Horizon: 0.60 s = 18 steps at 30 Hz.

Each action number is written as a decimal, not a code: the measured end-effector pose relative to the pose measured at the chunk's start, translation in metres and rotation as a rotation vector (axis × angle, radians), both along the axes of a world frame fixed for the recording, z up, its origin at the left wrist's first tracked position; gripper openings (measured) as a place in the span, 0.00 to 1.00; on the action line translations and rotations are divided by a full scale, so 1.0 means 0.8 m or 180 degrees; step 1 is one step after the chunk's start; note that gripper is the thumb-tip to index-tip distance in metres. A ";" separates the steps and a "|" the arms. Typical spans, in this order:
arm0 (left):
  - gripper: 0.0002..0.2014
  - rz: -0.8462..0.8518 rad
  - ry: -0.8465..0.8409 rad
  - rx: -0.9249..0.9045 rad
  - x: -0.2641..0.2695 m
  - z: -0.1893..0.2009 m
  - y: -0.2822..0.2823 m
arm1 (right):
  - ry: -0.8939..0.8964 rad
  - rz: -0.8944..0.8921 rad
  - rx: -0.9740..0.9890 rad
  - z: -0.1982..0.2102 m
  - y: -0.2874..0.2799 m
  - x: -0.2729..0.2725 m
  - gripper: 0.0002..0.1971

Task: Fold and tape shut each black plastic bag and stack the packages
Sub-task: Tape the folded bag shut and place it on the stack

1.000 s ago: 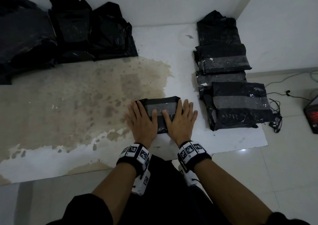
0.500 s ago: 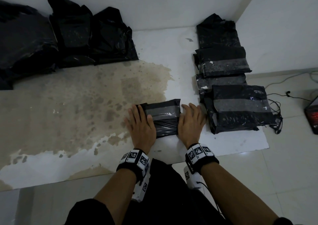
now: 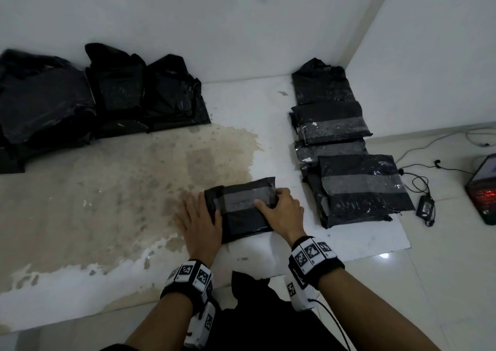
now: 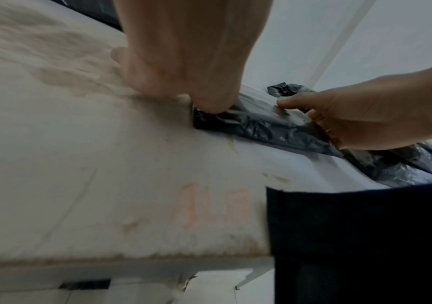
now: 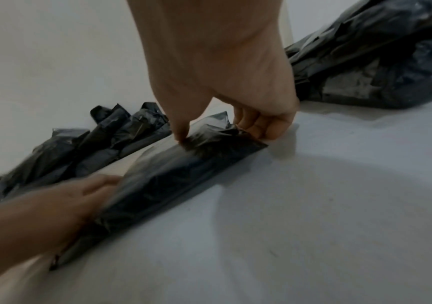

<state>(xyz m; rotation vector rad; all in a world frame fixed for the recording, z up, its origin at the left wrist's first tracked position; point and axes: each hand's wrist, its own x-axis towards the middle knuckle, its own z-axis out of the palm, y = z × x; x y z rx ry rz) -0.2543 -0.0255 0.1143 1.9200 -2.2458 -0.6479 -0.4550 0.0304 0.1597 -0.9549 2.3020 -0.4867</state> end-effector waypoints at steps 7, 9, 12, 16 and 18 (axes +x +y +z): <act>0.30 0.0060 0.0245 -0.0063 0.002 0.015 -0.005 | -0.1434 -0.0271 -0.0507 0.007 -0.013 -0.011 0.28; 0.31 0.0124 0.0399 -0.0036 0.003 0.021 -0.012 | -0.1581 -0.0453 -0.0788 0.007 -0.017 -0.015 0.34; 0.30 -0.0101 0.0408 0.0177 0.004 0.026 -0.019 | -0.1512 -0.0596 -0.1102 0.012 -0.040 -0.034 0.30; 0.39 -0.0748 -0.0224 0.0097 0.014 0.012 -0.022 | -0.1128 -0.0527 -0.1203 0.040 -0.103 -0.078 0.27; 0.39 -0.0855 -0.0386 -0.0079 0.021 0.005 -0.023 | -0.0875 -0.0426 -0.0976 0.063 -0.140 -0.102 0.20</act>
